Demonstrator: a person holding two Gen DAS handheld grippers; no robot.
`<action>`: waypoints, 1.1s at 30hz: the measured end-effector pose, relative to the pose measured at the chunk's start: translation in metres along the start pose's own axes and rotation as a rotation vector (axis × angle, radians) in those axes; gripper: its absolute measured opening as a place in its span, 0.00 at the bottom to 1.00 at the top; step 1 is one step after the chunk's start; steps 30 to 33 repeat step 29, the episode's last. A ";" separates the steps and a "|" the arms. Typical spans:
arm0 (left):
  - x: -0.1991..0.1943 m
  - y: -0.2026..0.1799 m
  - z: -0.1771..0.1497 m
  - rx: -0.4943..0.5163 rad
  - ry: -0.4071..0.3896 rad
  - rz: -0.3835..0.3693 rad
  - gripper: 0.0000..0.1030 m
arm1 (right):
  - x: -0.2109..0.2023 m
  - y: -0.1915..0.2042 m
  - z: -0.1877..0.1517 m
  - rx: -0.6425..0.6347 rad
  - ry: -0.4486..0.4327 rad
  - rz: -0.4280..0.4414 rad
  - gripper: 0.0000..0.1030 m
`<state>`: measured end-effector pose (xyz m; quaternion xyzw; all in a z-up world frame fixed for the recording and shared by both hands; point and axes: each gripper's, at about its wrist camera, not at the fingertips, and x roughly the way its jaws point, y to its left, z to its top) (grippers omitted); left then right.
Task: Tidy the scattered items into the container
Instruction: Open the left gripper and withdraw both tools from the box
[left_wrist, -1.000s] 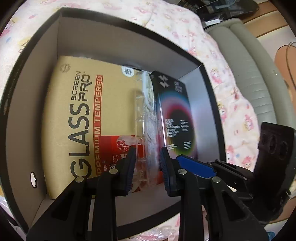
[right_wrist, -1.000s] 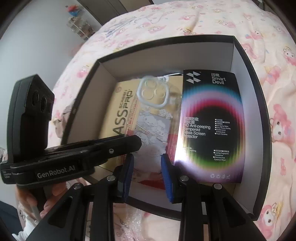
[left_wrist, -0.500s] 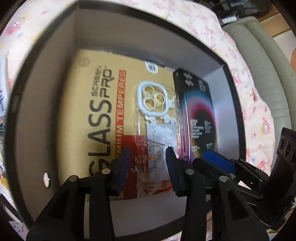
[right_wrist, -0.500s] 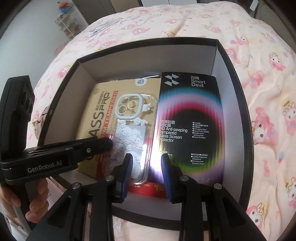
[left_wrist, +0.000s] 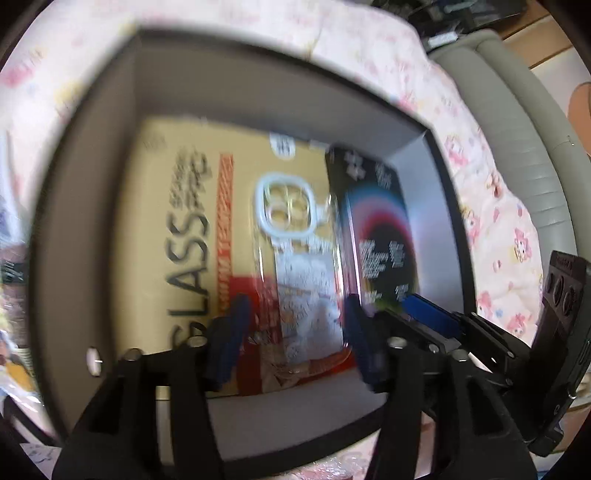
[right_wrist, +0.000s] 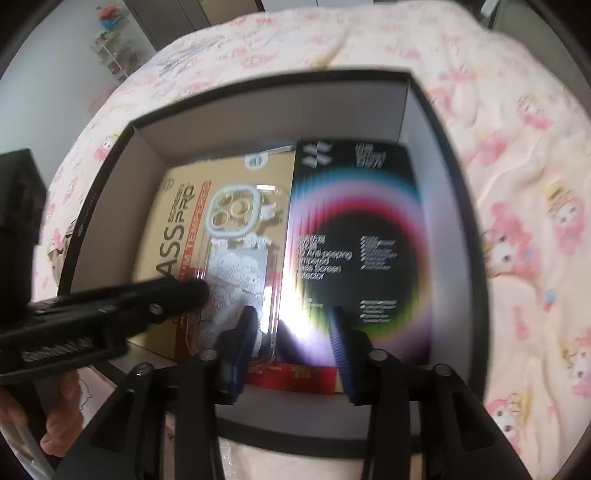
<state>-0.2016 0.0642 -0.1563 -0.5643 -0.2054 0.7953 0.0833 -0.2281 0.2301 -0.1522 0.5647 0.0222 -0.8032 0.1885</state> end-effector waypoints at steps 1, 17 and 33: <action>-0.012 -0.004 -0.001 0.010 -0.042 0.010 0.72 | -0.007 0.003 0.000 -0.008 -0.024 -0.020 0.47; -0.205 -0.063 -0.063 0.220 -0.598 0.250 0.99 | -0.181 0.044 -0.049 0.069 -0.456 -0.175 0.74; -0.206 -0.061 -0.145 0.250 -0.582 0.269 0.99 | -0.195 0.055 -0.131 0.150 -0.472 -0.238 0.80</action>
